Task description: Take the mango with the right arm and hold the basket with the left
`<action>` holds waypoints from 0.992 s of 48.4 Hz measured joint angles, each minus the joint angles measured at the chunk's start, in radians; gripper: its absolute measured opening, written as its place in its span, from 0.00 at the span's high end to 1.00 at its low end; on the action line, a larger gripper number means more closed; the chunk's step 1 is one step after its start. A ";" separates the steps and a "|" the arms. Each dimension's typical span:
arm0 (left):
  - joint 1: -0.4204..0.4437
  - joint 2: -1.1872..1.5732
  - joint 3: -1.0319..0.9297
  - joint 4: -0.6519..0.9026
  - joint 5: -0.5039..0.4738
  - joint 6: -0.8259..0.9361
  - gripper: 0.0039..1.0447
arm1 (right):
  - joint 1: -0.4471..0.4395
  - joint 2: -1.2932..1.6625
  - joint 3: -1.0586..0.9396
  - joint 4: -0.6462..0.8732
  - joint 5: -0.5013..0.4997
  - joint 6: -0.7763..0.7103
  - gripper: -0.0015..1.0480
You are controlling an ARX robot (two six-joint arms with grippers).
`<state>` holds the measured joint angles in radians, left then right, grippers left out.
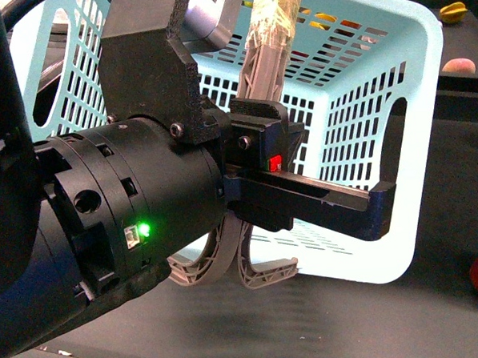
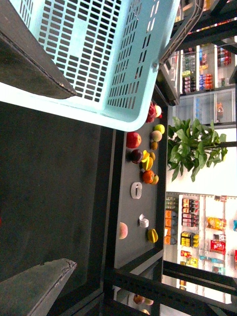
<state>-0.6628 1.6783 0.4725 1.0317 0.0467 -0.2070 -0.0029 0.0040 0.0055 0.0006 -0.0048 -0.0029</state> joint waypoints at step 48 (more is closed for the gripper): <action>0.000 -0.001 0.000 0.000 -0.001 0.000 0.94 | -0.335 1.506 0.217 0.937 -0.100 -0.040 0.08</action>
<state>-0.6628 1.6775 0.4725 1.0317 0.0456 -0.2066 -0.3374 1.5101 0.2222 0.9371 -0.1051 -0.0433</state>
